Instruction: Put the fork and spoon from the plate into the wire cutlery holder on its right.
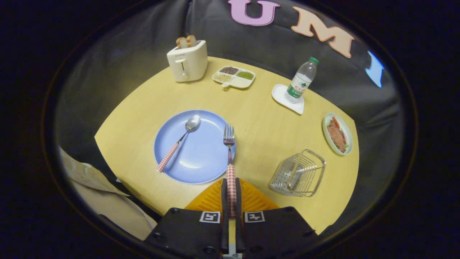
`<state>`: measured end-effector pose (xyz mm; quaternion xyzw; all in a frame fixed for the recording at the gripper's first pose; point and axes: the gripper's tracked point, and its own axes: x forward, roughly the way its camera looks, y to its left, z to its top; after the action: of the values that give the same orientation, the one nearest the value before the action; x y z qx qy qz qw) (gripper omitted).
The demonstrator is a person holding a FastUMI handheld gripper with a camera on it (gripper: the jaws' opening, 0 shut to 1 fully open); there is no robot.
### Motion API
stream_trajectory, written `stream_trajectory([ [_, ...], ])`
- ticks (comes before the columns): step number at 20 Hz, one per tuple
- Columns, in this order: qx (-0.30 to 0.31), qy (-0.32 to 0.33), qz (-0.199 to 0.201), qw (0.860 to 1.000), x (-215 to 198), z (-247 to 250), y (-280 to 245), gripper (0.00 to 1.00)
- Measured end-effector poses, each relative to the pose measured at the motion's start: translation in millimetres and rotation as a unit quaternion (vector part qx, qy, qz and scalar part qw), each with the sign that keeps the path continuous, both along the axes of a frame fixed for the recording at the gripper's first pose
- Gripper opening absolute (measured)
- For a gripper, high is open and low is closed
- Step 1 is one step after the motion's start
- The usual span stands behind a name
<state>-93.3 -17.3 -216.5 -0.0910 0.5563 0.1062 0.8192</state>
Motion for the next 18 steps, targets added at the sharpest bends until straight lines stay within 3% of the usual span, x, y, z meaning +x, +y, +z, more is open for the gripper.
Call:
stream_trajectory([
  [11,-0.049,0.006,-0.010,0.999,-6.7,44.0,-98.0,0.10],
  [18,-0.075,0.059,-0.006,0.995,-28.2,42.2,-146.2,0.10],
])
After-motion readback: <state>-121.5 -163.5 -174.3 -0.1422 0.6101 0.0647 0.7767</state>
